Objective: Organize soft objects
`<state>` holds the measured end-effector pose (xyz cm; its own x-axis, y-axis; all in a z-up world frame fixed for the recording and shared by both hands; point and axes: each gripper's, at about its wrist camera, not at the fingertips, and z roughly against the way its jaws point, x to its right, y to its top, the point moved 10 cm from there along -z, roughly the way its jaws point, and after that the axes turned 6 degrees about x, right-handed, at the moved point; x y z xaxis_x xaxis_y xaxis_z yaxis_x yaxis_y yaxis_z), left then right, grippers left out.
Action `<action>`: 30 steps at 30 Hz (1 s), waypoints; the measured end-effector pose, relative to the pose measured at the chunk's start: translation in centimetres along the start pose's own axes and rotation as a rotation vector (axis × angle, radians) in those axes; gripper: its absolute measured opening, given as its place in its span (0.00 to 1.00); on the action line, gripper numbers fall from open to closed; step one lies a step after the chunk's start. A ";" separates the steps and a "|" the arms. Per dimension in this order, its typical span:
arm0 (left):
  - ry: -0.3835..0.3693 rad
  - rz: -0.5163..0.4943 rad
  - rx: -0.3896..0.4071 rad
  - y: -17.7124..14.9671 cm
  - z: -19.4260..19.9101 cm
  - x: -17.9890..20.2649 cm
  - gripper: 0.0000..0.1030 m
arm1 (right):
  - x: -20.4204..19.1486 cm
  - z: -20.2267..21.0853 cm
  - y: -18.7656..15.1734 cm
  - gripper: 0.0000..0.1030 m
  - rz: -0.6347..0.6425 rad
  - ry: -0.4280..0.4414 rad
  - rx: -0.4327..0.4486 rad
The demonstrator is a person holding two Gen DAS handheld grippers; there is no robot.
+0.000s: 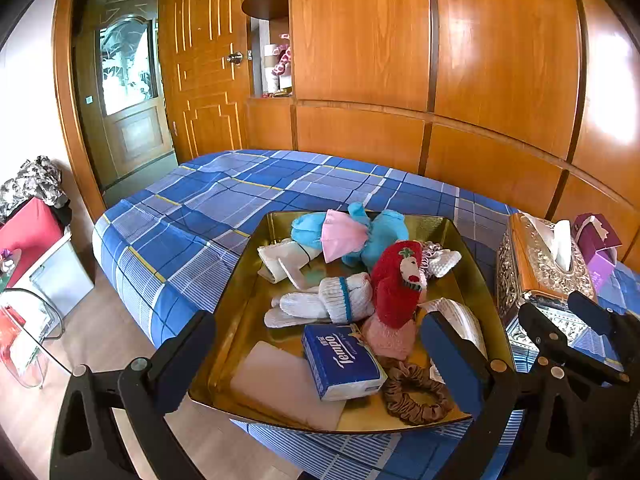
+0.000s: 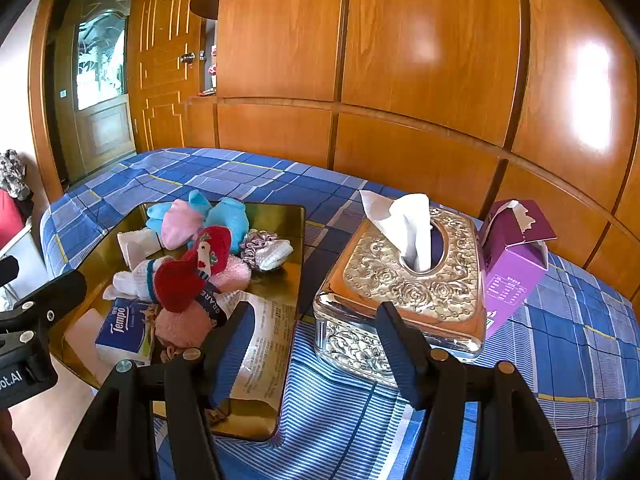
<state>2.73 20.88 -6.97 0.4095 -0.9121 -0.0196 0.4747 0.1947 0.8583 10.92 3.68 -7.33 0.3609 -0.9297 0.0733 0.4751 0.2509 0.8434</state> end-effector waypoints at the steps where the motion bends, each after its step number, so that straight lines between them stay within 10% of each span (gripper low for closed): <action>1: -0.001 0.000 0.000 0.0 0.0 0.0 1.00 | 0.0 0.0 0.0 0.62 0.001 0.001 -0.001; 30: 0.005 0.006 0.005 0.1 0.2 -0.1 1.00 | 0.0 0.0 -0.3 0.62 0.001 0.001 -0.007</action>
<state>2.58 20.91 -6.78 0.4162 -0.9091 -0.0170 0.4680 0.1982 0.8612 10.79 3.57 -7.64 0.3618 -0.9293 0.0738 0.4805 0.2537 0.8395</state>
